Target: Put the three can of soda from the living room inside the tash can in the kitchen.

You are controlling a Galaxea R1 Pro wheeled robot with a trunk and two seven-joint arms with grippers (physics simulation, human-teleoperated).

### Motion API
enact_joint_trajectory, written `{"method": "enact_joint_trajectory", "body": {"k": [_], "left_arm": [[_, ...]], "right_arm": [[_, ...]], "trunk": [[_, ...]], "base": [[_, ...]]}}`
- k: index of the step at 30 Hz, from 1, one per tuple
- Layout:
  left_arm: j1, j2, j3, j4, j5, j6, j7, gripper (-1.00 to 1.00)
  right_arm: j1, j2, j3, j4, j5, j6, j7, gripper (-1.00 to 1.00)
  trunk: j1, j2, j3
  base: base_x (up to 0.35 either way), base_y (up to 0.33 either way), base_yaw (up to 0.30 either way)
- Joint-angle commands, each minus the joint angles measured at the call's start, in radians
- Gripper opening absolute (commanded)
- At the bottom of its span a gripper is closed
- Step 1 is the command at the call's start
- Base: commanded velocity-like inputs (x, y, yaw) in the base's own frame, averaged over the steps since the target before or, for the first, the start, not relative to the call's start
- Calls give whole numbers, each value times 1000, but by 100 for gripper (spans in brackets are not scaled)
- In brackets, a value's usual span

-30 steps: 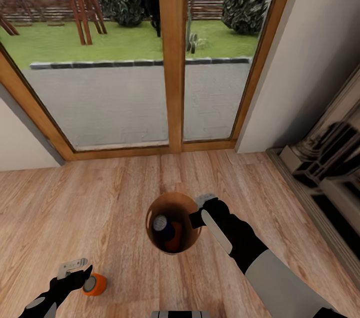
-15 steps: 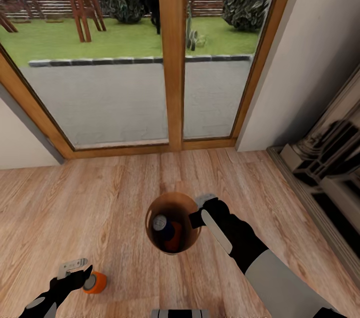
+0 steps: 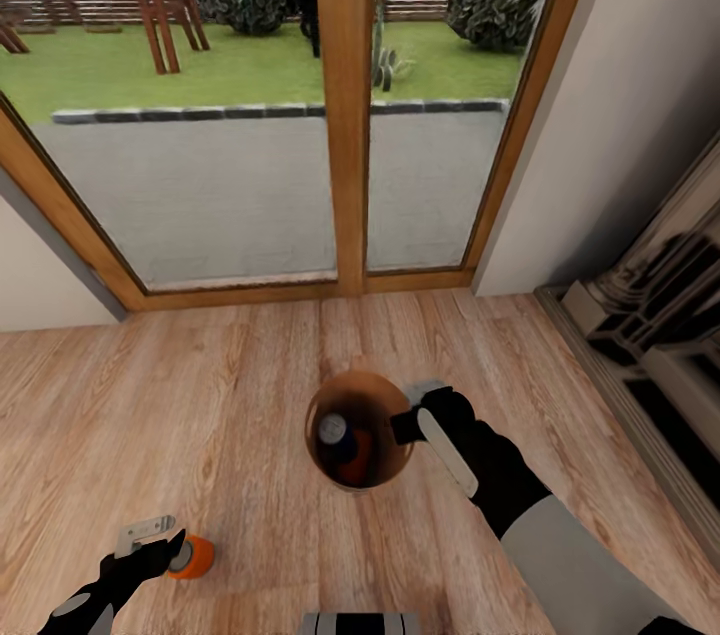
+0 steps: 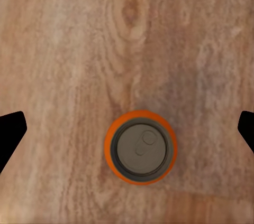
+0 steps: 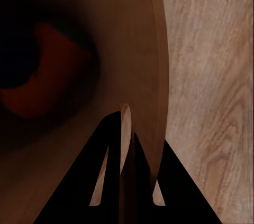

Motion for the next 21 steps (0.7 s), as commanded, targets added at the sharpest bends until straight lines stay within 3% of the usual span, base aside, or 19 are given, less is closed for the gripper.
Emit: {"method": "enact_joint_trajectory", "body": {"k": [1, 6, 21], "left_arm": [[0, 0, 0, 0, 0, 0, 0, 100], [0, -1, 0, 0, 0, 0, 0, 100], [0, -1, -13, 0, 0, 0, 0, 100]], "right_arm": [[0, -4, -2, -11, -26, -4, 5, -100], [0, -18, -7, -56, -26, -3, 5, -100], [0, -22, -13, -69, -26, -2, 5, -100]], "trunk": [[0, 0, -2], [0, 0, -10], [0, 0, -34]], "base": [[0, 0, 0], [0, 0, 0], [0, 0, 0]]}}
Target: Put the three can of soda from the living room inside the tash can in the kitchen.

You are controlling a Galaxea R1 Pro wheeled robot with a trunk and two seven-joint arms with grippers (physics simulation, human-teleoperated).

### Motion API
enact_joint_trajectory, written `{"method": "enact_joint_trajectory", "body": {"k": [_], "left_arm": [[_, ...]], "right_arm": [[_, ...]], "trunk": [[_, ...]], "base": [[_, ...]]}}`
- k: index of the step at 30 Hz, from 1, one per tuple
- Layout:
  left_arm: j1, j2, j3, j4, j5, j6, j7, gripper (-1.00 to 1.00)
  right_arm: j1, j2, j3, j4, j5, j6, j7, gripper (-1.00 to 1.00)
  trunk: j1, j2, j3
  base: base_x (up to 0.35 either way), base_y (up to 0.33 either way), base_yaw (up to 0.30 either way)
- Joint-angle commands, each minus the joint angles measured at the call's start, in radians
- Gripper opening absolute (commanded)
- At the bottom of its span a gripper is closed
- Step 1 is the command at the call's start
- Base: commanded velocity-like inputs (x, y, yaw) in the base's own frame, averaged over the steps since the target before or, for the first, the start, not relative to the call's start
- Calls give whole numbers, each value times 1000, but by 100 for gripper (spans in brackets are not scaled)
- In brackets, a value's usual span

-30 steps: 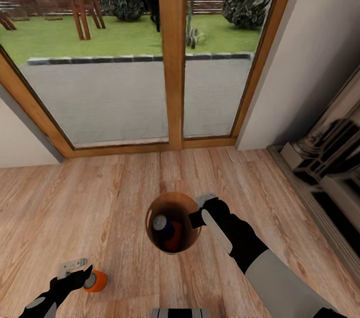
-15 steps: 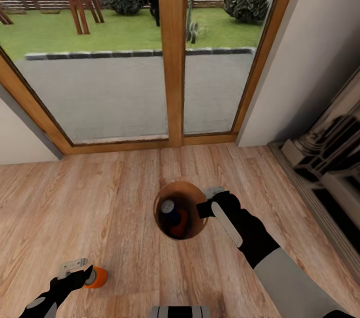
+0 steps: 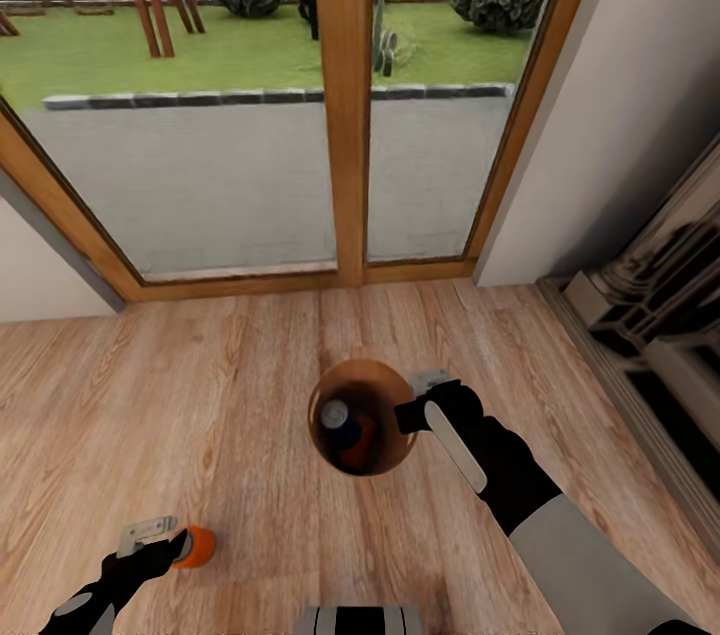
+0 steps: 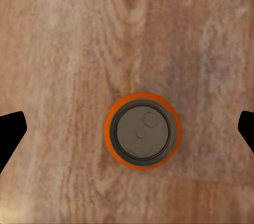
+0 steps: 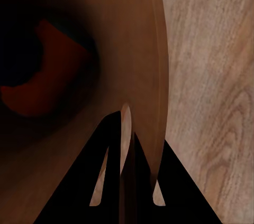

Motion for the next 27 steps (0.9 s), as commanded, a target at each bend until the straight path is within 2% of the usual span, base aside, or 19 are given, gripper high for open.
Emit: {"method": "enact_joint_trajectory", "body": {"k": [1, 8, 24, 27], "left_arm": [[0, 0, 0, 0, 0, 0, 0, 100], [0, 0, -1, 0, 0, 0, 0, 100], [0, 0, -1, 0, 0, 0, 0, 100], [0, 0, -1, 0, 0, 1, 0, 100]], "right_arm": [[0, 0, -3, -1, -22, -4, 4, -100], [0, 1, -5, -2, -22, -5, 4, -100], [0, 2, -5, -2, -22, -5, 5, -100], [0, 2, -5, -2, -22, -5, 5, -100]], "trunk": [[0, 0, -2], [0, 0, -11], [0, 0, -12], [11, -21, -21]], "base": [[0, 0, 0], [2, 0, 0], [44, 0, 0], [0, 0, 0]]}}
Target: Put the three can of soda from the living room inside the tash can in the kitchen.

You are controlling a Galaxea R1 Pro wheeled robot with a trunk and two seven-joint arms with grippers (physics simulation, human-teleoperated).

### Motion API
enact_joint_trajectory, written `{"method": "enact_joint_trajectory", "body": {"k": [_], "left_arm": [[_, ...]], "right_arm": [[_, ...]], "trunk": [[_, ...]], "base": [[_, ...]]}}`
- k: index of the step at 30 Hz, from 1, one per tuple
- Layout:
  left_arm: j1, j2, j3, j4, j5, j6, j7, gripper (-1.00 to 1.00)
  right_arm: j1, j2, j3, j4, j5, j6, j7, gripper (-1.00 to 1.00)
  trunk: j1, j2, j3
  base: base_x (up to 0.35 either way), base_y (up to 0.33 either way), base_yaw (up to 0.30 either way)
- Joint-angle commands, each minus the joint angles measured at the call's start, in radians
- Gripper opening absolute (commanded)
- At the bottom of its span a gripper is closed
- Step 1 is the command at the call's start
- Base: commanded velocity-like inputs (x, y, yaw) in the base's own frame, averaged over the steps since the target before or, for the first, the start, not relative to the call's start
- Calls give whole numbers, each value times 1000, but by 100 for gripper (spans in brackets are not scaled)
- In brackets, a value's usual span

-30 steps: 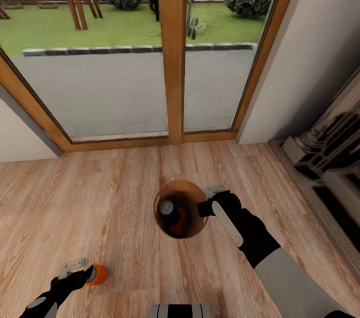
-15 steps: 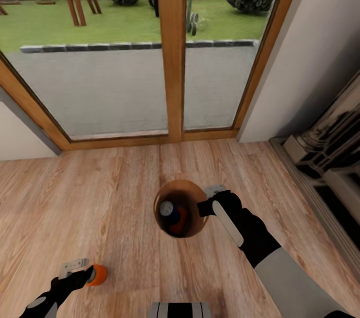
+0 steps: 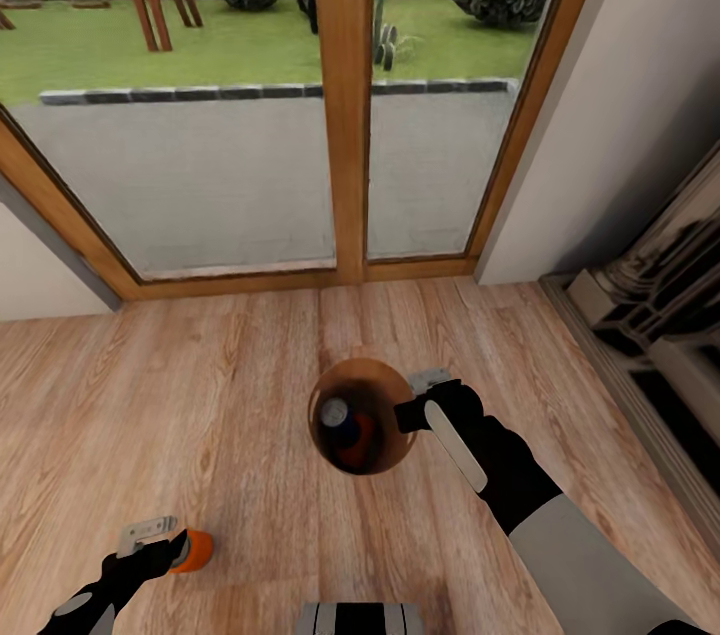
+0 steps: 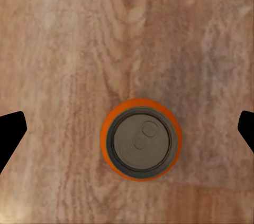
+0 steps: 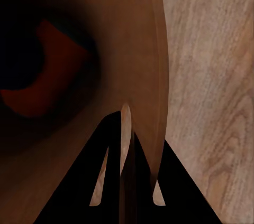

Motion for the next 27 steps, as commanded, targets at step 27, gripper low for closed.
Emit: {"method": "enact_joint_trajectory", "body": {"k": [27], "left_arm": [[0, 0, -1, 0, 0, 0, 0, 100]], "right_arm": [[0, 0, 0, 0, -20, -4, 5, -100]], "trunk": [[92, -168, -75]], "base": [[0, 0, 0]]}}
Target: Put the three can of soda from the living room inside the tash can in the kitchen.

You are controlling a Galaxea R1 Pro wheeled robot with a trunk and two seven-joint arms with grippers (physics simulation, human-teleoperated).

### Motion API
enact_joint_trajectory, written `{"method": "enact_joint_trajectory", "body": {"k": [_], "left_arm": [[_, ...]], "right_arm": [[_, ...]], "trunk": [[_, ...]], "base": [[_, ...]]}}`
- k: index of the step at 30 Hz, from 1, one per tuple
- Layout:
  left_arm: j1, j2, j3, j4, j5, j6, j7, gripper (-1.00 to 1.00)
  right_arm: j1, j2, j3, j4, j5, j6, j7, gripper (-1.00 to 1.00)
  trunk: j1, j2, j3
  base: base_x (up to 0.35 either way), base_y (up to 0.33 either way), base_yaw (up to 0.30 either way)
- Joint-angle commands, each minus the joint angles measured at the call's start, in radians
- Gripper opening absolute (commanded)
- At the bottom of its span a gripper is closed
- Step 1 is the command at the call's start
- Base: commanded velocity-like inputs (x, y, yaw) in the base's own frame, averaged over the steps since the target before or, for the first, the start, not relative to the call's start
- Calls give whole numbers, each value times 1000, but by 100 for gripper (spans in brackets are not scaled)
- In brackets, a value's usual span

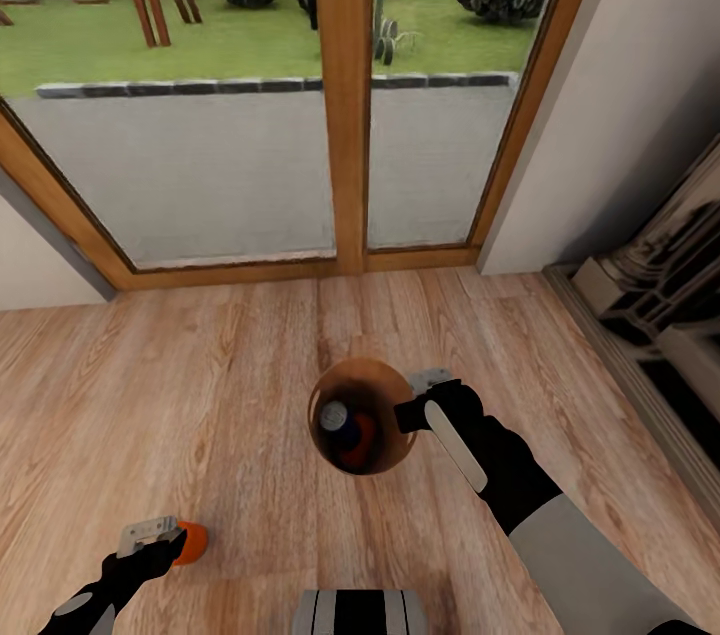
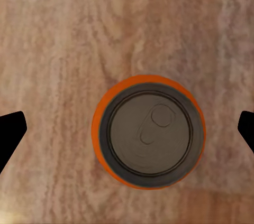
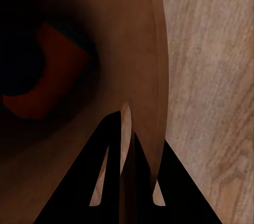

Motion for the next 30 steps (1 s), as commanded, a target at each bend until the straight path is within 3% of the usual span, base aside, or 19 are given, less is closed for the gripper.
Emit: {"method": "enact_joint_trajectory", "body": {"k": [1, 18, 24, 30], "left_arm": [[0, 0, 0, 0, 0, 0, 0, 100], [0, -6, -1, 0, 0, 0, 0, 100], [0, -12, -1, 0, 0, 0, 0, 100], [0, -14, -2, 0, 0, 0, 0, 100]], "right_arm": [[0, 0, 0, 0, -21, -5, 5, -100], [0, 0, -1, 0, -21, -5, 5, -100], [0, 0, 0, 0, -21, -5, 5, -100], [0, 0, 0, 0, -21, -5, 5, -100]], "trunk": [[0, 0, 0], [15, -28, -12], [38, -70, -31], [39, -70, -35]], "base": [[0, 0, 0], [0, 0, 0], [0, 0, 0], [0, 0, 0]]}}
